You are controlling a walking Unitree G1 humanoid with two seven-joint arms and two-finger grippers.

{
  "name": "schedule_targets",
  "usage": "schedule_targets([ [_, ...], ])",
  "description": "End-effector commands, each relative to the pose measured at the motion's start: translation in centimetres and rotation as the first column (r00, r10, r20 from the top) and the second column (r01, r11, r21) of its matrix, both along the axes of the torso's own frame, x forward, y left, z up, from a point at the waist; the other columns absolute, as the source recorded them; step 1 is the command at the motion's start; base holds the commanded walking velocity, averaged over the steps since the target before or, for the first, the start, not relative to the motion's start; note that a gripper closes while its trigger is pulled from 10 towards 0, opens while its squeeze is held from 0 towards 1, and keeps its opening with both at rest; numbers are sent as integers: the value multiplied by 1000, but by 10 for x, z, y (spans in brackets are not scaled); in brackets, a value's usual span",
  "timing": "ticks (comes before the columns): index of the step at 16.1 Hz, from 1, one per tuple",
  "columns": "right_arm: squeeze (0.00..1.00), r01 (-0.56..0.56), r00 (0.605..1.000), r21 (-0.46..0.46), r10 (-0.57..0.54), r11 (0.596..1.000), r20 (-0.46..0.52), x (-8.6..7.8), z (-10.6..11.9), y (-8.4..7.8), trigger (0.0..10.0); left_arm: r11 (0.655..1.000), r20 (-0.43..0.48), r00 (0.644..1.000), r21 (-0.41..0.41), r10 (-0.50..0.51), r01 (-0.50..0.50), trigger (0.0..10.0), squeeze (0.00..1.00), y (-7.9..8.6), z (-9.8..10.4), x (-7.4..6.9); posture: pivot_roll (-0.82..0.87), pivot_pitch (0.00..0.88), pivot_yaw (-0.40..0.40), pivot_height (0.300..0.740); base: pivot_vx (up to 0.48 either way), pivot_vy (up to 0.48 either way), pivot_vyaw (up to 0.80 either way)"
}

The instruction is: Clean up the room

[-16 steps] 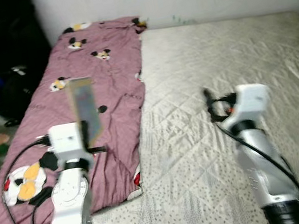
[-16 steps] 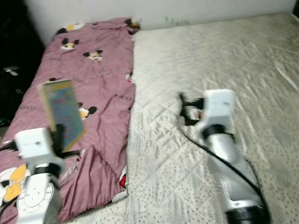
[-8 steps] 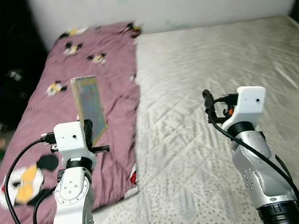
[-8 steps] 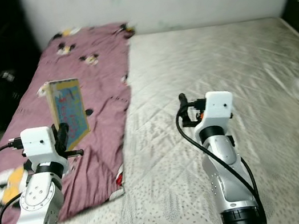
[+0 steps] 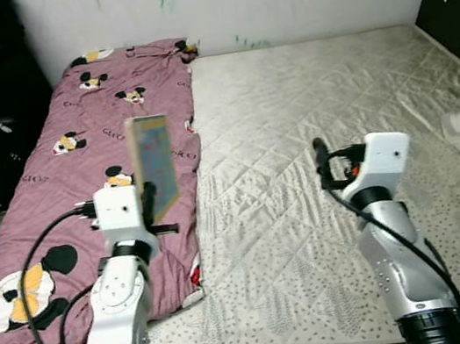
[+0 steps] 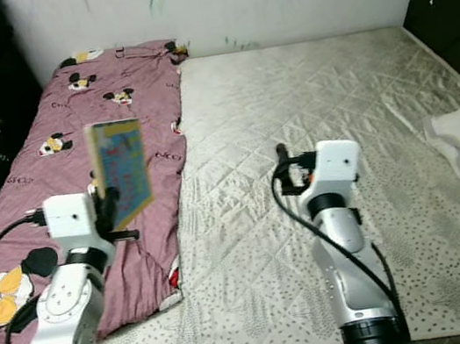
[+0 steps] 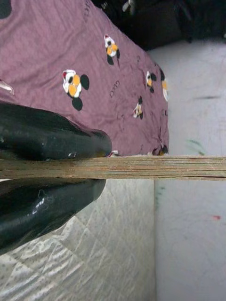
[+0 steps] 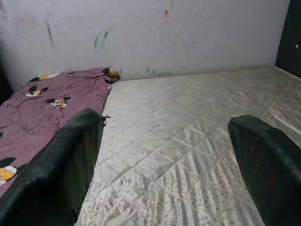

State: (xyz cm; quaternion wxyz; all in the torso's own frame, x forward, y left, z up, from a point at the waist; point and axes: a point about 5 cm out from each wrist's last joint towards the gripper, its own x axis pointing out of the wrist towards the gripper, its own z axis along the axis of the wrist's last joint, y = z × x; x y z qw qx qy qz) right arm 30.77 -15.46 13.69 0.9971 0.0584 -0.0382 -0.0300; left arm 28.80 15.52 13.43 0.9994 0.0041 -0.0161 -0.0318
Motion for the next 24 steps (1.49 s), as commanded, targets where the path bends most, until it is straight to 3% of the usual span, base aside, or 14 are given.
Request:
schedule_targets([
  [1, 0, 8, 1000, -7, -8, 1000, 9, 0, 3, -1, 10000, 1000, 51, 999, -5, -9, 9, 10000, 0, -1, 12, 0, -65, 4, 40, 740, 0, -345, 0],
  [10, 0, 15, 1000, -2, -15, 1000, 0, 2, 2, -2, 10000, 1000, 55, 998, 1, -14, 14, 10000, 0, -2, 13, 1, -66, 9, 41, 740, 0, -38, -89],
  [24, 0, 10, 1000, -29, -10, 1000, 6, 3, 2, -2, 10000, 1000, 59, 998, -3, -28, 28, 10000, 0, -6, 13, 2, -72, 11, 37, 740, 0, -296, -90],
])
